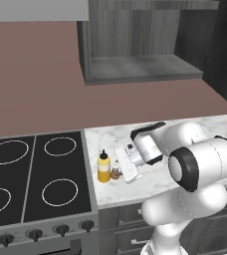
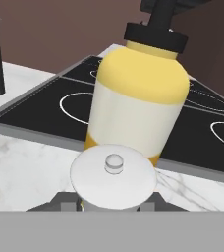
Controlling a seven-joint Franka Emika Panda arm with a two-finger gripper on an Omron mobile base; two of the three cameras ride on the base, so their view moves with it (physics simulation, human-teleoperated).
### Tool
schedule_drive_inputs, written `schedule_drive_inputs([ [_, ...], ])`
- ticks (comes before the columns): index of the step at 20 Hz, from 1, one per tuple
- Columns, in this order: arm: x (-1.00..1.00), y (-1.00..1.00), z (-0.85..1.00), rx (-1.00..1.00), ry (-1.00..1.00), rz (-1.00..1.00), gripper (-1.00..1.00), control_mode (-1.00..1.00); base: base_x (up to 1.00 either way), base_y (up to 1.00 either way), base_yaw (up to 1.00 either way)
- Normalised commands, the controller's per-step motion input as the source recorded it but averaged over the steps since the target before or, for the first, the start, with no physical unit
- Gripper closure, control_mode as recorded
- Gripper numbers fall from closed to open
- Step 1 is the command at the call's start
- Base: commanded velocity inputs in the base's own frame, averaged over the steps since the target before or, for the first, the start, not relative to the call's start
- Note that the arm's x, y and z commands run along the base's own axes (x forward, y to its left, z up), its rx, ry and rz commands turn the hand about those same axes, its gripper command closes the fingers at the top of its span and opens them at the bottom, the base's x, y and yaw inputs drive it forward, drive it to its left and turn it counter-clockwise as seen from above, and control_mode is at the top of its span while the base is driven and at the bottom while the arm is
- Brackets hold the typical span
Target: Take 2 condiments from the cabinet and move them on the counter near the stove.Make sure the condiments are lined up with each other, next to each other.
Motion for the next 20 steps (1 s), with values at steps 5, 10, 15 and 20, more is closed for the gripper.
schedule_drive_inputs([
  [5, 0.0, 0.0, 0.0, 0.0, 0.0, 0.0, -1.0, -1.0, 0.0, 0.0, 0.0],
  [10, 0.0, 0.0, 0.0, 0.0, 0.0, 0.0, -1.0, -1.0, 0.0, 0.0, 0.0],
  [15, 0.0, 0.0, 0.0, 0.0, 0.0, 0.0, -1.0, -1.0, 0.0, 0.0, 0.0],
  [20, 0.0, 0.0, 0.0, 0.0, 0.0, 0.0, -1.0, -1.0, 0.0, 0.0, 0.0],
])
